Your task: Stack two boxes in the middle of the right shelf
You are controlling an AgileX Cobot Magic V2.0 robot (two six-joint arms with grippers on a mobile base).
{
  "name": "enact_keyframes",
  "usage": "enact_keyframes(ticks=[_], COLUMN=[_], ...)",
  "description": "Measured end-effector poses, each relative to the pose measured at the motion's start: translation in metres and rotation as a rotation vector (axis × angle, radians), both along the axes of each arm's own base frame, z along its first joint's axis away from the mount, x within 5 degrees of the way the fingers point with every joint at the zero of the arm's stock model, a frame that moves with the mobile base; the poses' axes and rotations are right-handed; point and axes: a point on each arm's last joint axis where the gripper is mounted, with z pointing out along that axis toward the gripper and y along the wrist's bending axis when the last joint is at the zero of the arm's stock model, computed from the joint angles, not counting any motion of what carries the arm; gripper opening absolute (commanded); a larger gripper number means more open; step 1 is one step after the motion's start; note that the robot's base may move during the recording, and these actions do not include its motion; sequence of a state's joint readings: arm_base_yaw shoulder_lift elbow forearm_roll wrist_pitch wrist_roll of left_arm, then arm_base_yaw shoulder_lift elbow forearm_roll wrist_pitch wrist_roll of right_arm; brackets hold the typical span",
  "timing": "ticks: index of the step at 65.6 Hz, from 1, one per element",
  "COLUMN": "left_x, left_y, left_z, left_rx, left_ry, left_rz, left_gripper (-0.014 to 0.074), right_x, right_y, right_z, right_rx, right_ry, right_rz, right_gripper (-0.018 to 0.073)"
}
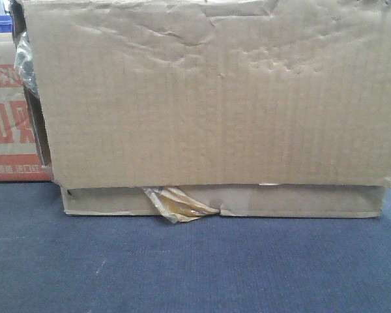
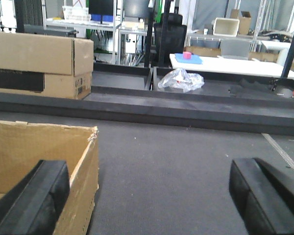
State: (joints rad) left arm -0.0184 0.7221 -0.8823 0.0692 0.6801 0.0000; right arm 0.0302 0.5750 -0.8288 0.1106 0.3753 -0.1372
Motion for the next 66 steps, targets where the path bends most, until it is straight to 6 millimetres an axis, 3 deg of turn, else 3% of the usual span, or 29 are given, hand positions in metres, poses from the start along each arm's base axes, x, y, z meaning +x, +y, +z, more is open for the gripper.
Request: enact_keyframes(ticks=[10,22,38,52,66], left_x=[0.039,0.1,0.175,0.223,0.249], left_y=[0.0,0.004,0.04,0.062,0.064], left_z=[0.012,0.023,0.019,-0.016,-0.058], left_rx=[0.003,0.012,0.047,0.045,0.006], left_ry=[0.162,0.349,0.513,0.611,0.713], left_rz=[0.01,0.022,0.02,0.001,-0.032], left_gripper=[0.0599,0.0599,0.0599,0.0599,0.0599], right_x=[0.002,0.005,0.005,0.006,0.01], right_y=[0.0,0.0,0.0,0.0,0.0], right_z=[-0.001,-0.001,0.0,0.0,-0.002], right_rx=[0.0,0.0,0.001,0.001,0.0], right_ry=[0.008,0.004,-0.001,0.002,0.016], right_rz=[0.002,0.0,0.0,0.0,0.0], right_gripper=[0.0559,0.0559,0.0559,0.0559,0.0559])
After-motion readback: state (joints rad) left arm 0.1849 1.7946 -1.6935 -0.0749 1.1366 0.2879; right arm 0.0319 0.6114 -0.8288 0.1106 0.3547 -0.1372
